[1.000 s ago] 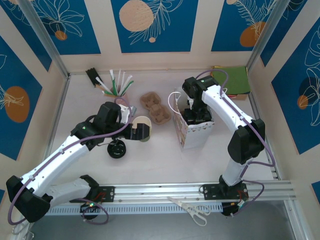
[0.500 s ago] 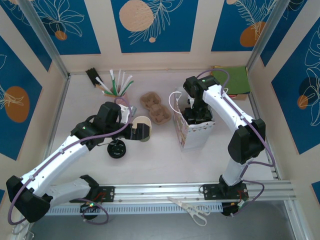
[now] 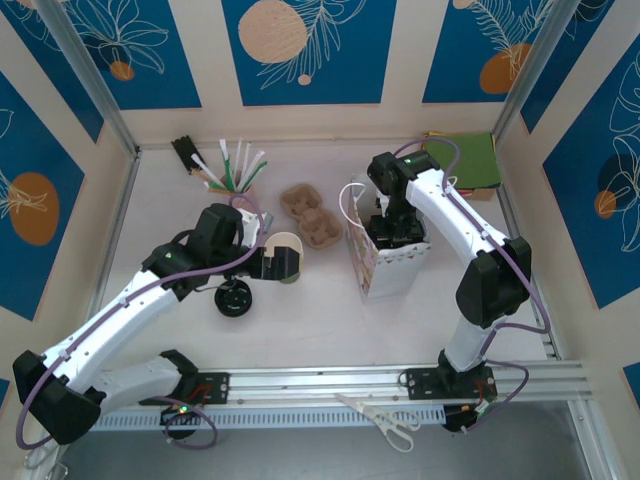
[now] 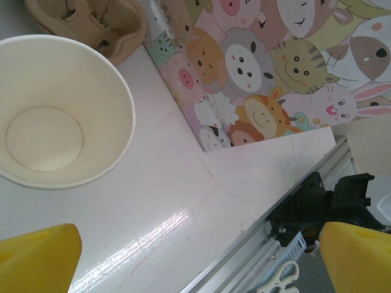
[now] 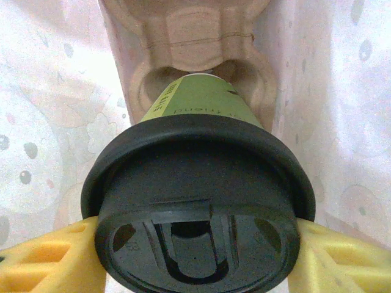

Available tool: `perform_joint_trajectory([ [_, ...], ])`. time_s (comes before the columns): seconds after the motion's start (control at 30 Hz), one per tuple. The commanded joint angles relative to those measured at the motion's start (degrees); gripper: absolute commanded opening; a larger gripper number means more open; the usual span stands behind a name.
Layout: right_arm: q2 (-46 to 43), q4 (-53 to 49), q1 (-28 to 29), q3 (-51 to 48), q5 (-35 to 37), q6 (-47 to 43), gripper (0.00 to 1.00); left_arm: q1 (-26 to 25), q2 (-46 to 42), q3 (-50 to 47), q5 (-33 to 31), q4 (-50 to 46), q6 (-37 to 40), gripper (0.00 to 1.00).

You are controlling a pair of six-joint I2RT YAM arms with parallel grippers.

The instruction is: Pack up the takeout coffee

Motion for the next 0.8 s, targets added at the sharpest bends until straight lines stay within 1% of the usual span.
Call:
perform_joint_trajectory([
  [0.0, 0.00, -0.89, -0.30, 0.44, -1.45, -0.38, 0.65, 0.61, 0.38, 1.07, 1.30, 0.57, 0.08, 1.00],
  [0.77, 0.38, -0.79, -0.28, 0.40, -1.43, -0.25, 0.65, 0.55, 0.70, 1.15, 1.30, 0.57, 0.48, 1.00],
])
